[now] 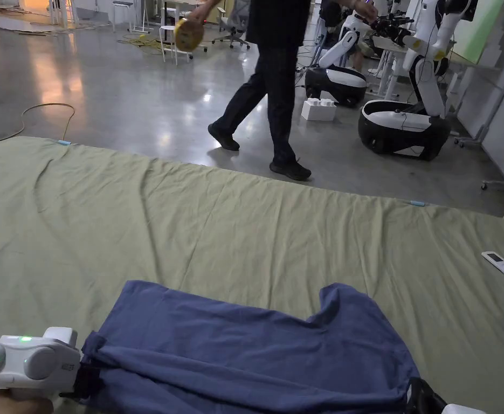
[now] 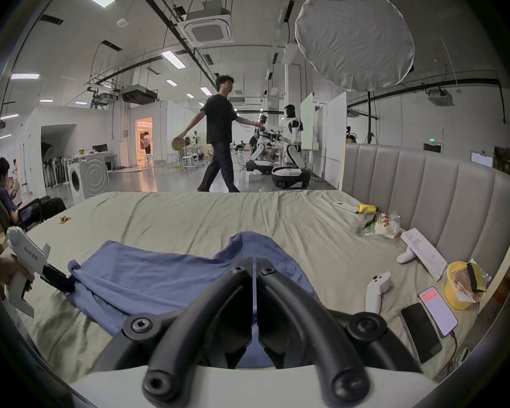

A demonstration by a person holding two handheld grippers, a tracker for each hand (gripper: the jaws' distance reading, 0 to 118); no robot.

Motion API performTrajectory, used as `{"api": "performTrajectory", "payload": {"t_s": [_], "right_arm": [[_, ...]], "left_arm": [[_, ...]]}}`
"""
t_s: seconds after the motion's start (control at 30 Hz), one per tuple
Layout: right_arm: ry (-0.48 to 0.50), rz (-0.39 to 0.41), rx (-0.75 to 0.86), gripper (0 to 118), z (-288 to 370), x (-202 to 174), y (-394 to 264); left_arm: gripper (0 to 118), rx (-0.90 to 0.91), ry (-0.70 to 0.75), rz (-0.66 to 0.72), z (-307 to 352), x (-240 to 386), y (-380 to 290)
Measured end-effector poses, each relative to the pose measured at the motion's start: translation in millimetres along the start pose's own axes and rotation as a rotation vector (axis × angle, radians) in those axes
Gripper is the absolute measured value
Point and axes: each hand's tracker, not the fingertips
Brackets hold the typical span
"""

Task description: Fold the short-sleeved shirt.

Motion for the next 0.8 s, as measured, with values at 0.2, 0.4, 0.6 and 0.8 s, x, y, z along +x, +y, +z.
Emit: {"api": "performTrajectory", "payload": {"t_s": [0.2, 0.4, 0.6, 0.8], "right_arm": [[-0.014, -0.004, -0.037, 3, -4.7, 6.7, -8.5], [-0.046, -0.033, -0.127, 3, -14.4, 27.7, -20.7], [-0.08, -0.084, -0.359, 12, -45.3, 71.9, -39.8], [-0.002, -0.057, -0.587, 73, -91.3, 88.1, -59.6]], "left_arm": [[13, 0.007, 0.003, -0.098, 11.8, 19.6, -9.5], [7, -0.033, -0.098, -0.052, 18.7, 6.4, -13.0], [7, 0.043, -0.086, -0.083, 40.7, -5.6, -20.7], [7, 0.123, -0.088, -0.082, 76.6, 2.2, -33.8]]}}
